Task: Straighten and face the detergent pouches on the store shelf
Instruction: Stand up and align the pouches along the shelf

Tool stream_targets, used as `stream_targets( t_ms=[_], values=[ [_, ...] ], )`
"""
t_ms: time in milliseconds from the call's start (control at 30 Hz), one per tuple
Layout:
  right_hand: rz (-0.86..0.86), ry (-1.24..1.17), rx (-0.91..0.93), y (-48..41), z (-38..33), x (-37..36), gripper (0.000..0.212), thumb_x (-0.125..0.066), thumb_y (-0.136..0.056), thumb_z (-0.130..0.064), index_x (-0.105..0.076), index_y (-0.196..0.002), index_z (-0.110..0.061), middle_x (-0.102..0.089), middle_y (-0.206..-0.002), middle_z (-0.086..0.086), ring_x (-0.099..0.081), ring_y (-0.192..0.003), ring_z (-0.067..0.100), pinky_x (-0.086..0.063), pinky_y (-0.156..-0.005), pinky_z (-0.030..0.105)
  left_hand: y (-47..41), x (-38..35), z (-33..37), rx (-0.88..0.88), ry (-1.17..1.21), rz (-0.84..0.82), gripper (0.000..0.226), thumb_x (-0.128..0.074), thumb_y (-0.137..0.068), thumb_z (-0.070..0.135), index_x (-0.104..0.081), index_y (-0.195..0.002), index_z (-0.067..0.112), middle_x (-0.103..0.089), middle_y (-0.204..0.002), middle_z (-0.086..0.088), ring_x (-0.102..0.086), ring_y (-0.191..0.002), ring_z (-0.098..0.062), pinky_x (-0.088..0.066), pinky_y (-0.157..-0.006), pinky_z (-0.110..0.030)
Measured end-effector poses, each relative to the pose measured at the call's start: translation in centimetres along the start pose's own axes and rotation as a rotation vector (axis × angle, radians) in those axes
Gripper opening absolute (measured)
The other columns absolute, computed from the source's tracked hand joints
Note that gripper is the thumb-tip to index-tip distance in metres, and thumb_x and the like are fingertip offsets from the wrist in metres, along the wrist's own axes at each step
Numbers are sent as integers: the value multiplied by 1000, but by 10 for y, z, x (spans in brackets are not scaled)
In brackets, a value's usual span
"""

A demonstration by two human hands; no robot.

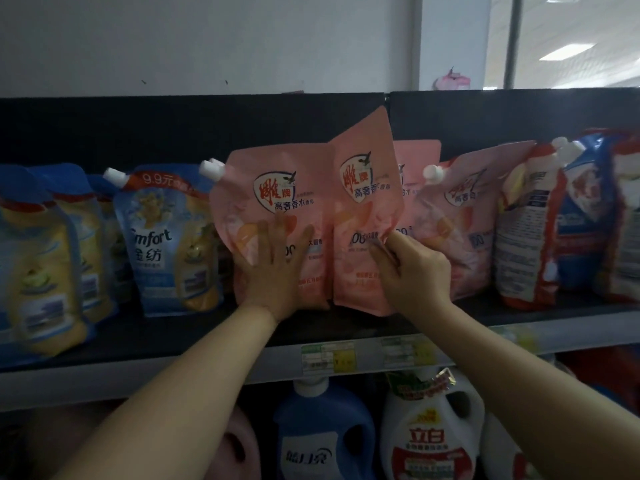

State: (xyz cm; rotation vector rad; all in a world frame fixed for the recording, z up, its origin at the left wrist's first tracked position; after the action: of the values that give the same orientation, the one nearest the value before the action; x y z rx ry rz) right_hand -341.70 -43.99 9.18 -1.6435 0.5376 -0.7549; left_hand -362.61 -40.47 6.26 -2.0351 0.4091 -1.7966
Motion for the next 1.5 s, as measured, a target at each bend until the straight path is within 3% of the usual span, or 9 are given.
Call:
stream_targets(
  t_ms=[167, 267, 467, 667, 833, 967, 1100, 1267, 1500],
  values=[
    [68, 36, 44, 2, 0, 18, 32, -67, -85, -21, -48, -61, -13, -45, -50, -5, -36, -38, 15, -24, -42, 20, 2, 6, -6, -52, 208, 54, 126, -61, -54, 85, 19, -144, 48, 49, -142, 4, 35, -139, -25, 6, -102, -74],
    [85, 12, 41, 0, -3, 28, 35, -67, -85, -22, -46, -59, -13, -42, -49, -5, -33, -38, 15, -24, -42, 21, 16, 18, -13, -91, 371, 274, 100, -48, -65, 82, -9, -146, 38, 4, -157, 0, 0, -145, -24, -10, -108, -66],
    [98, -28, -13, -7, -16, 39, 42, -66, -85, -22, -34, -58, -20, -32, -49, -10, -27, -38, 14, -20, -42, 19, 26, 44, -2, -180, 573, 537, 51, -35, -91, 60, -54, -109, 16, -56, -104, -5, -49, -92, -18, -43, -78, -34],
    [137, -43, -37, -8, -23, 53, 42, -68, -84, -19, -34, -59, -20, -31, -50, -9, -30, -38, 16, -21, -42, 18, 16, 35, 37, -74, 908, 140, 36, -38, -98, 48, -52, -95, 14, -59, -83, -1, -56, -70, -13, -42, -59, -22],
    [176, -84, -13, -8, -25, 69, 45, -68, -83, -15, -30, -62, -22, -27, -53, -11, -28, -40, 15, -24, -40, 25, 19, 29, 72, 121, 1291, -197, 58, -19, -94, 67, -62, -103, 28, -64, -110, -3, -58, -107, -24, -42, -104, -45],
    [209, -128, 40, -7, -28, 81, 44, -68, -84, -12, -32, -59, -21, -28, -53, -10, -25, -41, 13, -26, -39, 26, 20, 28, 92, 200, 1626, -293, 49, -29, -96, 61, -64, -89, 28, -68, -96, 1, -61, -98, -20, -44, -102, -42],
    [240, -171, 140, -4, -35, 88, 42, -68, -85, -9, -39, -55, -15, -31, -53, -9, -26, -41, 12, -26, -35, 27, 15, 28, 102, 235, 1950, -272, 62, -36, -91, 68, -71, -104, 19, -71, -106, -10, -66, -103, -29, -50, -92, -43],
    [260, -254, 202, -4, -39, 86, 41, -65, -87, -10, -40, -56, -14, -33, -54, -7, -27, -43, 10, -28, -36, 28, 21, 39, 99, 196, 2076, -210, 63, -25, -98, 57, -72, -84, 17, -73, -75, -5, -71, -65, -16, -50, -66, -31],
    [42, -425, 101, -10, -28, 44, 32, -59, -91, -31, -39, -71, -18, -41, -60, -9, -37, -47, 12, -35, -41, 30, 38, 59, 30, 401, 1872, 398, 46, -35, -96, 58, -72, -85, 33, -75, -87, 6, -66, -94, -17, -49, -95, -41]
  ],
)
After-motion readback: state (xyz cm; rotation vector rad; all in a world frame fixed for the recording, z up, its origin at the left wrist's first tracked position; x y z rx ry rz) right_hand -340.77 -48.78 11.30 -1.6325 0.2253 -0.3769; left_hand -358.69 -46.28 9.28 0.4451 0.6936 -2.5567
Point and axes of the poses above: each hand's wrist, its own y-axis away from the middle knuckle, its own x-axis out of the back of the hand, z = x × y, the point moved 6 cm from there along -y, towards the middle knuckle
